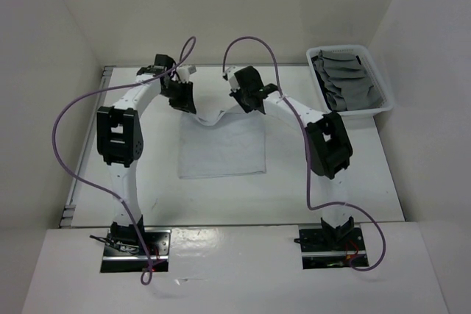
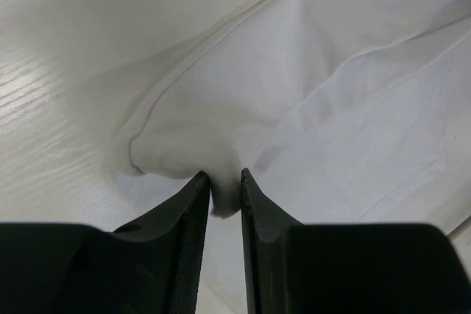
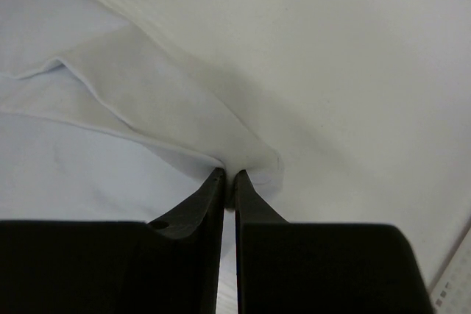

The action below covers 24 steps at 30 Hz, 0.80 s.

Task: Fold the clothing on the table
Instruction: Flatten the skirt out

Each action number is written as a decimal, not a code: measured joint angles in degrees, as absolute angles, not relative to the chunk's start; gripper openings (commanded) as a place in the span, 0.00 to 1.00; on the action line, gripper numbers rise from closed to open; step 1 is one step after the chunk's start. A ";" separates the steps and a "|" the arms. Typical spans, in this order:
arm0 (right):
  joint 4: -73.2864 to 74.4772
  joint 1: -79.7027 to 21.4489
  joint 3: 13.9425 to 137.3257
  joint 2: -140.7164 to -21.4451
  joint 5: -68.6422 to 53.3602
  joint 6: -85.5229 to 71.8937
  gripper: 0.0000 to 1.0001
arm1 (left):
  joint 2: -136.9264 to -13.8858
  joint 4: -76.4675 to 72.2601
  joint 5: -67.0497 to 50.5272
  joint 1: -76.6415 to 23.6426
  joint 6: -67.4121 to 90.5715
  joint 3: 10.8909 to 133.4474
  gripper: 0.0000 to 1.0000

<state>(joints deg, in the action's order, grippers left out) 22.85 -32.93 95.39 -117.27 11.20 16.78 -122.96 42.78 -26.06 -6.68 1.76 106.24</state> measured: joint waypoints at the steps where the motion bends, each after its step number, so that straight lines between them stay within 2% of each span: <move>1: 22.96 -32.10 96.27 -118.26 10.35 16.73 0.07 | -124.03 42.85 -26.81 -6.20 1.91 106.48 0.31; 8: 23.57 -23.29 104.95 -126.04 2.87 14.06 0.07 | -130.43 43.07 -30.94 -1.37 4.64 108.22 0.31; 15: 24.32 -16.12 109.40 -129.54 -1.37 10.87 0.07 | -135.00 42.19 -34.26 1.52 7.64 116.99 0.43; 20: 25.12 -15.88 114.19 -133.62 -2.57 8.82 0.11 | -139.46 42.17 -35.46 1.83 8.91 125.32 0.51; 24: 27.35 -15.97 122.04 -139.92 -2.61 7.11 0.14 | -140.68 43.75 -36.58 1.65 8.75 127.37 0.55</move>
<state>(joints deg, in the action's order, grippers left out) 27.35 -15.97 122.04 -139.92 -2.61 7.11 -140.68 43.75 -36.58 1.65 8.75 127.37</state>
